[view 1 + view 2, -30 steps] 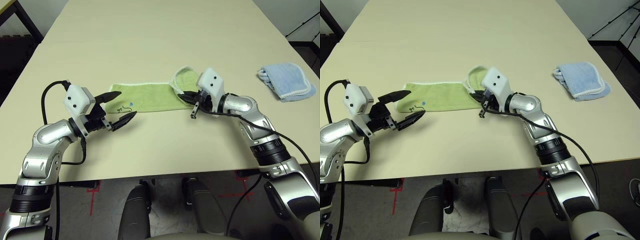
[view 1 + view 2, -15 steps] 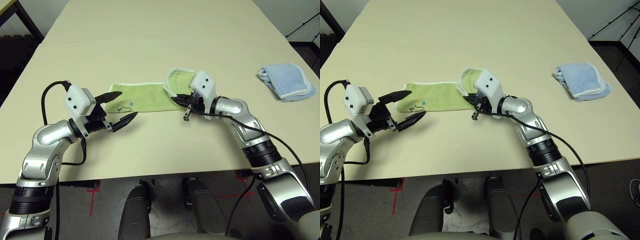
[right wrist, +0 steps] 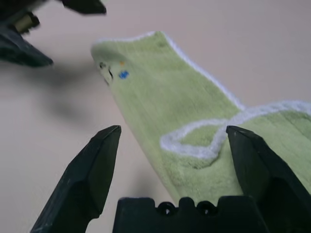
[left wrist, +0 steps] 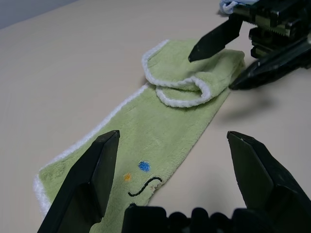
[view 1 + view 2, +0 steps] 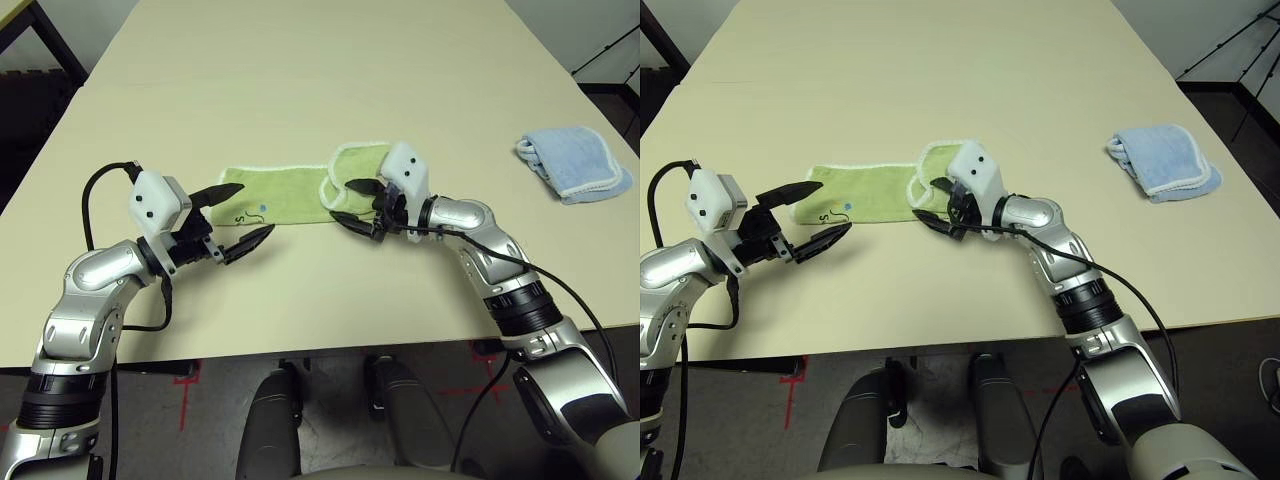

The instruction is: Fold the towel and set it aside.

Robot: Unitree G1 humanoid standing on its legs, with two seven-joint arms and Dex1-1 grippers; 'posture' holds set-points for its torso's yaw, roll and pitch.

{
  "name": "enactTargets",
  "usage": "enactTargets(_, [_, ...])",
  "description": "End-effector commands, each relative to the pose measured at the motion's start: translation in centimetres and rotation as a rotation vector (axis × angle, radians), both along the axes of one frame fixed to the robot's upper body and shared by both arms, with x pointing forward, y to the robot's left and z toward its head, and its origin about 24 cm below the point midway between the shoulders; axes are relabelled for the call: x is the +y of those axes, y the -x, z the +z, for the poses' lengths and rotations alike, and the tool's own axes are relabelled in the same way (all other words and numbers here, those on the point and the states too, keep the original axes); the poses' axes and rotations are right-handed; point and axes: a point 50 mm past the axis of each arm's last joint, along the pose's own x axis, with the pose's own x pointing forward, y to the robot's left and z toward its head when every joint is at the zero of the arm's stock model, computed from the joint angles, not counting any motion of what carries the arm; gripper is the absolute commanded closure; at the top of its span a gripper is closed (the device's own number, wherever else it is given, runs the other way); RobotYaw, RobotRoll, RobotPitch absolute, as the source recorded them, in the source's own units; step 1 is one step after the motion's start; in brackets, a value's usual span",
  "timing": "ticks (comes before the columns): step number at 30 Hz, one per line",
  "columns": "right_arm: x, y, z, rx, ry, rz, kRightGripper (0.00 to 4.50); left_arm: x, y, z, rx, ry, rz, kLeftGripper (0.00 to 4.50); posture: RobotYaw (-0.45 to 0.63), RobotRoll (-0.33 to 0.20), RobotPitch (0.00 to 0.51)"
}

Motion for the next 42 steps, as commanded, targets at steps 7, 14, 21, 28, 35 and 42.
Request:
enactTargets(7, [-1.4, -2.7, 2.5, -0.034, -0.1, -0.182, 0.03, 0.2, 0.0, 0.1, 0.002, -0.023, 0.008, 0.0, -0.06, 0.0, 0.177])
enactTargets(14, [-1.2, -0.5, -0.2, 0.041, -0.009, -0.078, 0.03, 0.5, 0.4, 0.0, 0.004, -0.026, 0.024, 0.0, -0.06, 0.0, 0.178])
enactTargets(21, [-1.7, 0.4, -1.0, 0.071, 0.044, -0.055, 0.03, 0.4, 0.3, 0.0, 0.006, -0.023, 0.022, 0.0, -0.06, 0.0, 0.185])
enactTargets(28, [-1.7, 0.1, -1.3, 0.064, 0.082, -0.077, 1.31, 0.3, 0.1, 0.0, 0.005, -0.019, 0.02, 0.0, -0.07, 0.0, 0.189])
enactTargets(35, [-1.2, 0.1, -1.5, 0.058, 0.105, -0.049, 4.13, 0.4, 0.3, 0.0, 0.005, -0.018, 0.03, 0.0, -0.05, 0.0, 0.189])
enactTargets(42, [-1.2, 0.2, -1.4, 0.055, 0.112, -0.034, 3.4, 0.4, 0.3, -0.1, 0.005, -0.016, 0.036, 0.0, -0.05, 0.0, 0.19])
